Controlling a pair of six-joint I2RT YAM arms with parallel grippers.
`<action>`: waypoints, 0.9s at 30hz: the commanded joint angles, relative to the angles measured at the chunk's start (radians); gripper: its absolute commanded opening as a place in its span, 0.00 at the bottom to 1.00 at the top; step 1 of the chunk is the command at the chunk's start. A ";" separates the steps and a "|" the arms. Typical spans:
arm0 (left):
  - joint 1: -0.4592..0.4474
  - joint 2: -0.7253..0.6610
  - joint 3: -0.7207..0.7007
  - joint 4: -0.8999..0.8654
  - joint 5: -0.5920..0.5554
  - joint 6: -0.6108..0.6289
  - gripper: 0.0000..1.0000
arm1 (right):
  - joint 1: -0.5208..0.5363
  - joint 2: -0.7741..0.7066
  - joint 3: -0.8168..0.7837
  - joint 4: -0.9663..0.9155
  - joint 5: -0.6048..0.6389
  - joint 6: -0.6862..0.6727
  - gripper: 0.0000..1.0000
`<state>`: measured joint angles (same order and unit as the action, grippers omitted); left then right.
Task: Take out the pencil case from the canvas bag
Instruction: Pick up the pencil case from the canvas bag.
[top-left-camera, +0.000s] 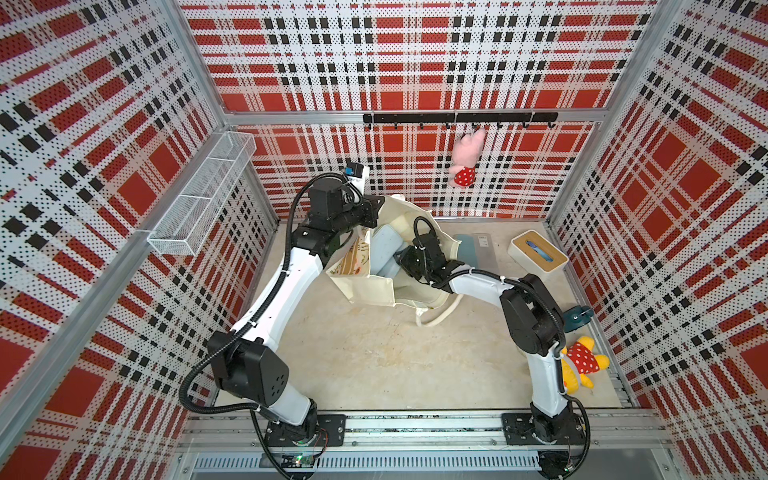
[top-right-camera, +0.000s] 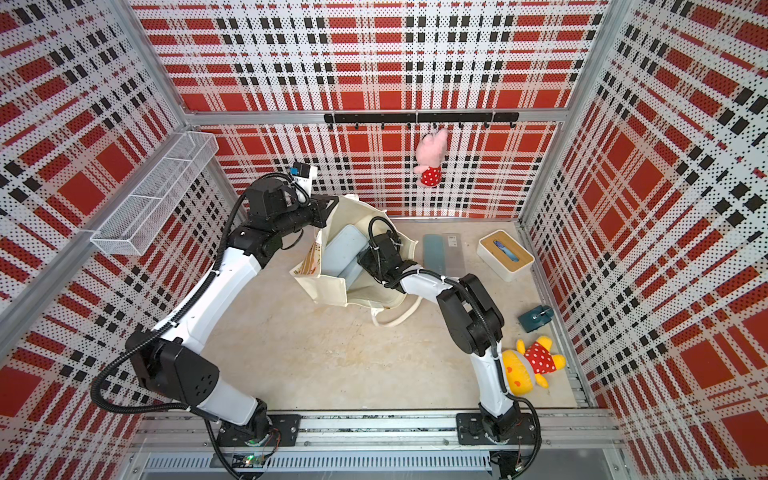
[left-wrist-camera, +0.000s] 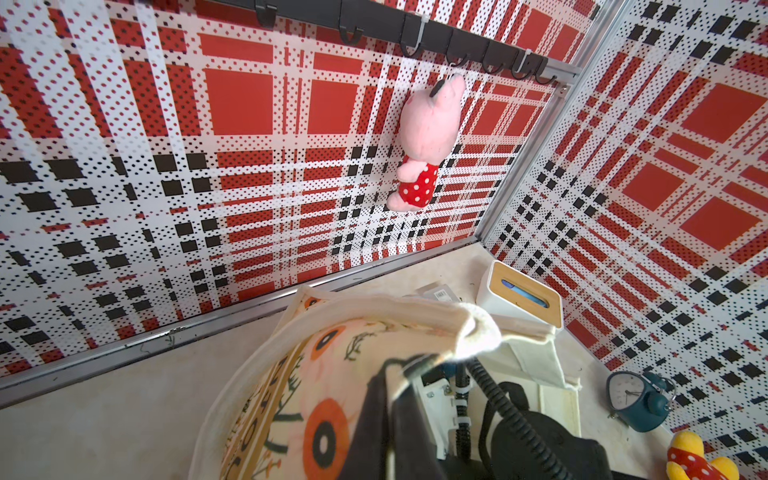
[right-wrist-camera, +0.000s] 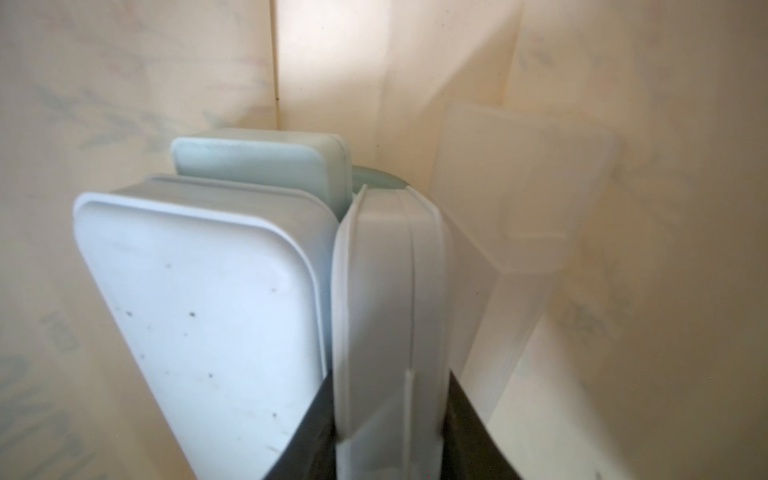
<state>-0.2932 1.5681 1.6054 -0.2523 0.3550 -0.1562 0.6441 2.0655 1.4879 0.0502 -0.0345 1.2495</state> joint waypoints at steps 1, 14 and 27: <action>0.005 -0.054 0.026 0.133 0.027 0.000 0.00 | 0.006 -0.078 -0.017 -0.065 0.076 -0.103 0.29; -0.011 -0.033 0.029 0.132 0.009 0.004 0.00 | 0.112 -0.212 -0.015 -0.119 0.285 -0.449 0.24; 0.021 -0.025 0.041 0.120 -0.069 -0.021 0.00 | 0.117 -0.394 -0.138 -0.062 0.271 -0.555 0.24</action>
<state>-0.2886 1.5681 1.6054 -0.2554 0.3042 -0.1646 0.7567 1.7233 1.3560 -0.0383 0.2256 0.7311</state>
